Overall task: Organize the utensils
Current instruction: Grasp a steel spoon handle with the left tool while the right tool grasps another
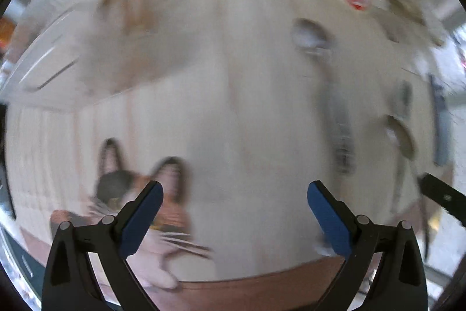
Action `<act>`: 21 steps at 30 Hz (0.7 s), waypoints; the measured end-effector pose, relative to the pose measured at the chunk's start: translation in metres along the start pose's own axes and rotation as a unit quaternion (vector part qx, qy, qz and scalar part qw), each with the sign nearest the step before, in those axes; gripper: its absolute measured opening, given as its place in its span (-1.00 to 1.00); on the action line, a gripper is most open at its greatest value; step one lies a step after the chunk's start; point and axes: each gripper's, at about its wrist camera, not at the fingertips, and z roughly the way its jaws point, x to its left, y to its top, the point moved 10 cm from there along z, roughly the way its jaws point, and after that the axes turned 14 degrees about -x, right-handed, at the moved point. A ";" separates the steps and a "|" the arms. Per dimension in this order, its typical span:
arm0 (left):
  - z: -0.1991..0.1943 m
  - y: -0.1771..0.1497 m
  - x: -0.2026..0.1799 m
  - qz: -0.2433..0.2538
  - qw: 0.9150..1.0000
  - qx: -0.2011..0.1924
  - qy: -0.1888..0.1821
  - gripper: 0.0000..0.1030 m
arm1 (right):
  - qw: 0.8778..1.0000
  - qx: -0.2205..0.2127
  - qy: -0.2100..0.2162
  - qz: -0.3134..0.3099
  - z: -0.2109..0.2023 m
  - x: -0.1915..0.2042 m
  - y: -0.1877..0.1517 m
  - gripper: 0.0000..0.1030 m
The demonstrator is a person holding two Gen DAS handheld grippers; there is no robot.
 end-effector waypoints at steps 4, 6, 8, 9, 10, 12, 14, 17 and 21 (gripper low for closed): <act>0.009 -0.001 -0.035 0.030 0.999 0.029 -0.035 0.60 | 1.000 -0.007 -0.018 -0.006 -0.001 -0.006 0.001 -0.99; 0.014 -0.005 -0.046 0.051 0.997 0.041 -0.036 0.44 | 1.000 -0.007 -0.026 -0.002 0.001 -0.013 0.001 -0.99; 0.015 -0.008 -0.051 0.085 0.995 0.038 -0.020 0.33 | 0.999 -0.008 -0.031 0.003 0.003 -0.018 0.001 -0.99; 0.016 -0.009 -0.052 0.100 0.994 0.034 -0.012 0.31 | 0.999 -0.007 -0.033 0.005 0.004 -0.020 0.001 -0.99; 0.014 -0.009 -0.053 0.109 0.994 0.027 -0.012 0.15 | 0.999 -0.006 -0.035 0.007 0.004 -0.023 0.000 -0.99; 0.009 -0.008 -0.052 0.121 0.992 0.019 -0.015 -0.47 | 0.999 -0.005 -0.035 0.010 0.006 -0.025 -0.002 -0.99; 0.006 -0.014 -0.049 0.123 0.992 0.027 -0.015 -0.93 | 0.999 -0.002 -0.036 0.011 0.007 -0.026 -0.005 -0.99; 0.001 -0.012 -0.036 0.109 0.994 0.027 -0.004 -0.96 | 0.999 0.002 -0.032 0.008 0.011 -0.022 -0.007 -0.99; -0.001 -0.023 0.012 0.082 0.996 0.031 0.012 -0.96 | 1.000 0.009 -0.025 -0.011 0.016 -0.011 -0.008 -0.99</act>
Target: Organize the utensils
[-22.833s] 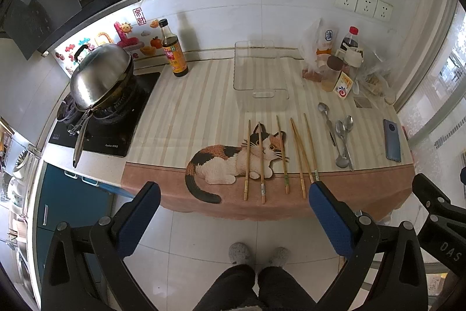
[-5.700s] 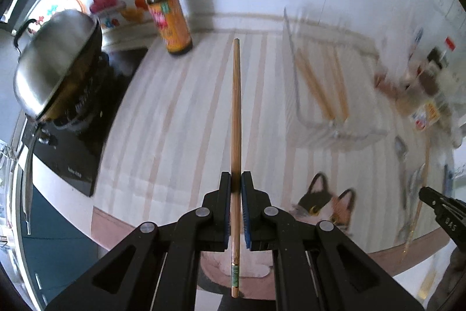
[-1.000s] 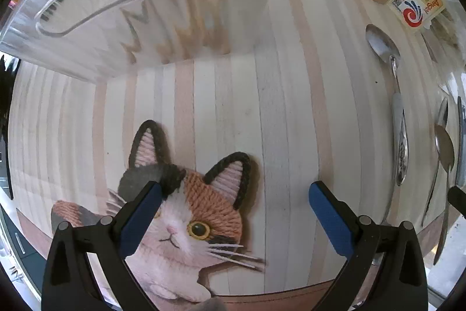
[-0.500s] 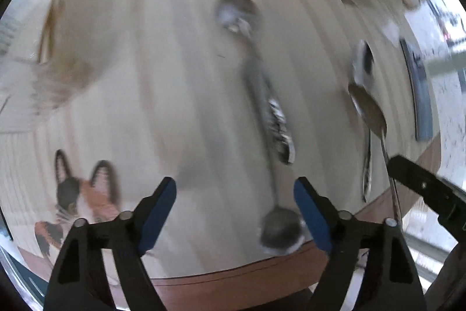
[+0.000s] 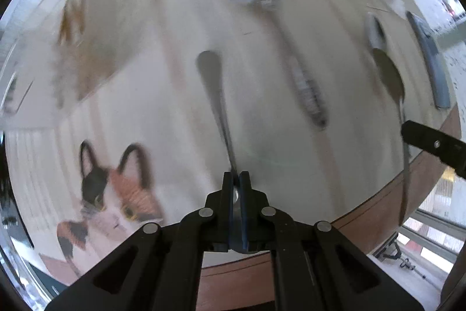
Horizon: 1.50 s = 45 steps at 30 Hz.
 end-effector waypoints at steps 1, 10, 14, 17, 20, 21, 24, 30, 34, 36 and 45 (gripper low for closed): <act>-0.001 -0.006 0.008 -0.008 1.000 0.001 0.003 -0.96 | 1.000 0.002 0.002 -0.006 0.002 0.004 -0.001 -0.99; -0.007 -0.053 0.100 -0.122 0.992 0.016 0.009 -0.96 | 0.996 0.049 0.017 -0.076 0.027 0.048 -0.032 -0.99; -0.007 -0.060 0.116 -0.169 0.985 0.018 -0.033 -0.92 | 0.992 0.057 0.001 -0.114 0.033 0.054 -0.042 -1.00; -0.009 -0.080 0.117 -0.177 0.983 0.020 -0.049 -0.88 | 0.990 0.063 -0.007 -0.123 0.035 0.055 -0.042 -1.00; -0.005 -0.078 0.127 -0.167 0.984 0.023 -0.050 -0.87 | 0.989 0.068 -0.014 -0.127 0.038 0.058 -0.041 -0.99; -0.001 -0.067 0.132 -0.166 0.985 0.024 -0.049 -0.87 | 0.989 0.068 -0.018 -0.130 0.038 0.059 -0.042 -0.99; -0.005 -0.057 0.122 -0.163 0.986 0.026 -0.040 -0.87 | 0.986 0.068 -0.037 -0.147 0.040 0.063 -0.042 -1.00; -0.002 -0.037 0.094 -0.133 0.991 0.013 -0.010 -1.00 | 0.983 0.039 -0.067 -0.165 0.039 0.071 -0.040 -1.00; -0.019 -0.036 0.095 -0.134 0.991 -0.004 -0.003 -1.00 | 0.987 0.033 -0.063 -0.142 0.031 0.064 -0.044 -1.00; -0.026 -0.038 0.103 -0.130 0.991 -0.011 -0.003 -1.00 | 0.990 0.027 -0.056 -0.125 0.025 0.058 -0.045 -1.00; -0.023 -0.070 0.100 -0.191 0.977 0.060 -0.079 -0.55 | 0.994 0.034 -0.048 -0.091 0.019 0.033 -0.051 -1.00</act>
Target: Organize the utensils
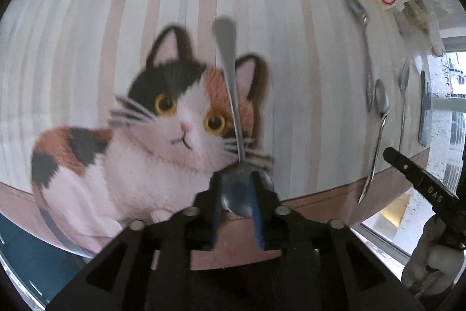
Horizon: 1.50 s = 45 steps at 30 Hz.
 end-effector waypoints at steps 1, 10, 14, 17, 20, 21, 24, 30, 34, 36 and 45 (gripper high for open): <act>0.002 -0.007 0.002 -0.003 1.000 0.007 0.000 -0.46 | 1.000 0.000 -0.001 0.002 0.001 0.000 -0.001 -1.00; 0.002 -0.019 -0.032 0.045 0.998 -0.007 0.043 -0.87 | 1.000 0.007 -0.008 0.007 0.006 -0.002 -0.004 -1.00; -0.007 -0.012 -0.035 0.057 0.996 -0.035 0.058 -1.00 | 1.000 0.004 -0.010 0.007 0.006 0.000 -0.004 -1.00; -0.017 -0.008 -0.030 0.062 0.995 -0.050 0.062 -1.00 | 1.000 -0.002 -0.012 0.009 0.006 0.002 -0.003 -1.00; -0.026 -0.012 -0.025 0.051 0.996 -0.048 0.050 -1.00 | 1.000 -0.005 -0.011 0.011 0.003 0.001 0.000 -1.00; -0.025 -0.015 -0.023 0.038 0.998 -0.045 0.028 -1.00 | 1.000 -0.005 -0.010 0.012 0.002 0.001 0.000 -1.00; -0.024 -0.020 -0.022 -0.006 1.000 -0.018 -0.014 -0.90 | 1.000 -0.002 -0.010 0.016 0.001 -0.002 0.002 -1.00; 0.001 -0.030 -0.051 0.028 1.000 -0.002 -0.005 -0.39 | 1.000 0.006 -0.013 0.012 0.005 -0.006 0.003 -1.00; 0.006 -0.032 -0.069 0.074 0.997 -0.015 0.035 -0.20 | 1.000 0.006 -0.017 0.011 0.008 -0.006 0.002 -1.00; 0.010 -0.033 -0.073 0.089 0.994 -0.023 0.059 -0.32 | 1.000 0.004 -0.018 0.014 0.008 -0.006 0.002 -1.00; 0.000 -0.025 -0.096 0.104 0.992 -0.053 0.051 -0.98 | 1.000 -0.006 -0.016 0.024 0.007 -0.011 0.000 -1.00</act>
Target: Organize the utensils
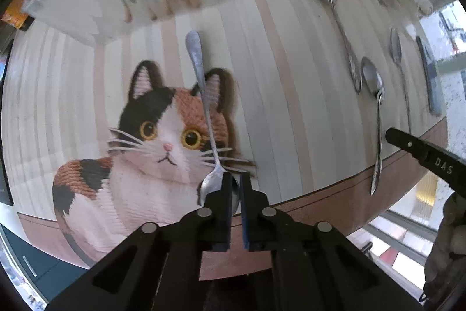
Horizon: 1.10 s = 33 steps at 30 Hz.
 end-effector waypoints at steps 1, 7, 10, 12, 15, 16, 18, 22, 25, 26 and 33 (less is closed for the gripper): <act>-0.001 0.001 0.002 -0.004 1.000 -0.002 0.000 -1.00 | 1.000 -0.003 0.001 0.000 -0.001 0.000 0.001 -1.00; -0.028 0.008 0.027 -0.042 0.999 -0.023 -0.001 -1.00 | 1.000 -0.014 0.013 0.004 -0.010 0.002 0.008 -1.00; -0.044 0.007 0.042 -0.053 0.998 -0.033 0.001 -1.00 | 1.000 -0.016 0.018 0.002 -0.015 0.005 0.013 -1.00; -0.048 0.010 0.048 -0.056 0.998 -0.041 0.003 -1.00 | 1.000 -0.019 0.018 -0.001 -0.017 0.008 0.017 -1.00; -0.053 0.013 0.054 -0.059 0.997 -0.051 0.006 -1.00 | 0.999 -0.012 0.027 0.011 -0.013 0.009 0.022 -1.00; -0.055 0.015 0.053 -0.060 0.997 -0.055 0.007 -1.00 | 0.999 -0.008 0.028 0.015 -0.011 0.007 0.022 -1.00; -0.054 0.018 0.049 -0.056 0.997 -0.060 0.008 -1.00 | 1.000 0.003 0.026 0.013 -0.005 0.008 0.020 -0.85; -0.062 0.020 0.052 -0.054 0.996 -0.069 0.009 -1.00 | 1.000 0.002 0.014 -0.007 0.001 0.014 0.018 -0.40; -0.072 0.020 0.058 -0.055 0.996 -0.075 0.007 -1.00 | 0.998 -0.012 -0.023 -0.052 0.005 0.023 0.020 -0.51; -0.076 0.020 0.061 -0.056 0.995 -0.077 0.007 -1.00 | 0.998 -0.012 -0.028 -0.057 0.006 0.025 0.020 -0.85; -0.106 0.039 0.056 -0.051 0.992 -0.114 0.001 -1.00 | 0.995 -0.036 -0.035 -0.081 -0.014 0.043 0.021 -0.96</act>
